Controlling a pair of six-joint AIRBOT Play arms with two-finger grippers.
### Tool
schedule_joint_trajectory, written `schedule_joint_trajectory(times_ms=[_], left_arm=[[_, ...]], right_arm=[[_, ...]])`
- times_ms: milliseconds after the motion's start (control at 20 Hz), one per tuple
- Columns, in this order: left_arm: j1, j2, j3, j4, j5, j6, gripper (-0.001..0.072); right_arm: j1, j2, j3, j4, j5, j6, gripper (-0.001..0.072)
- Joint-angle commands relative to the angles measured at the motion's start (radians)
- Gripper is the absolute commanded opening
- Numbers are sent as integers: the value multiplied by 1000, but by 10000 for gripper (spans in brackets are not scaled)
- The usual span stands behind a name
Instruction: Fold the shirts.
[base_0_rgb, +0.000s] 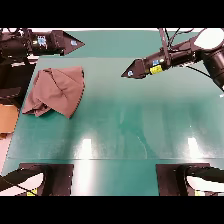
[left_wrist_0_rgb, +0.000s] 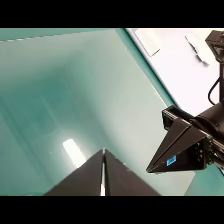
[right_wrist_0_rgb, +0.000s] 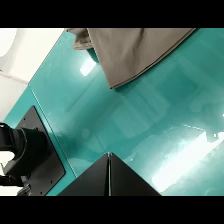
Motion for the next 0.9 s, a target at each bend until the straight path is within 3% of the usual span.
schedule_joint_trajectory(times_ms=[0, 50, 100, 200, 250, 300, 400, 550, 650, 850], left_arm=[[12, 0, 0, 46, -15, -11, 62], [35, 0, 0, 153, -17, -76, 453], [78, 0, 0, 302, -16, -196, 668], [206, -2, 0, 548, -14, -369, 672], [283, -5, -5, 583, -10, -395, 671], [370, -14, -18, 569, -13, -395, 671], [508, -48, -65, 563, -66, -393, 671], [613, -97, -195, 567, -121, -375, 672], [626, -111, -290, 567, -68, -374, 672], [626, -190, -349, 420, 3, -280, 672]], right_arm=[[0, 0, 3, 3, 43, 1, 20], [-7, 0, 14, 3, 56, 16, 21], [-27, 5, 28, 3, 43, 71, 21], [-88, 54, 46, 2, -38, 128, 22], [-132, 89, 47, 0, -81, 130, 22], [-182, 120, 46, 0, -97, 132, 49], [-270, 153, 46, -16, -61, 134, 269], [-383, 180, -2, -60, 2, 130, 295], [-443, 208, -98, -59, 0, 129, 379], [-486, 265, -301, -56, -81, 104, 379]])
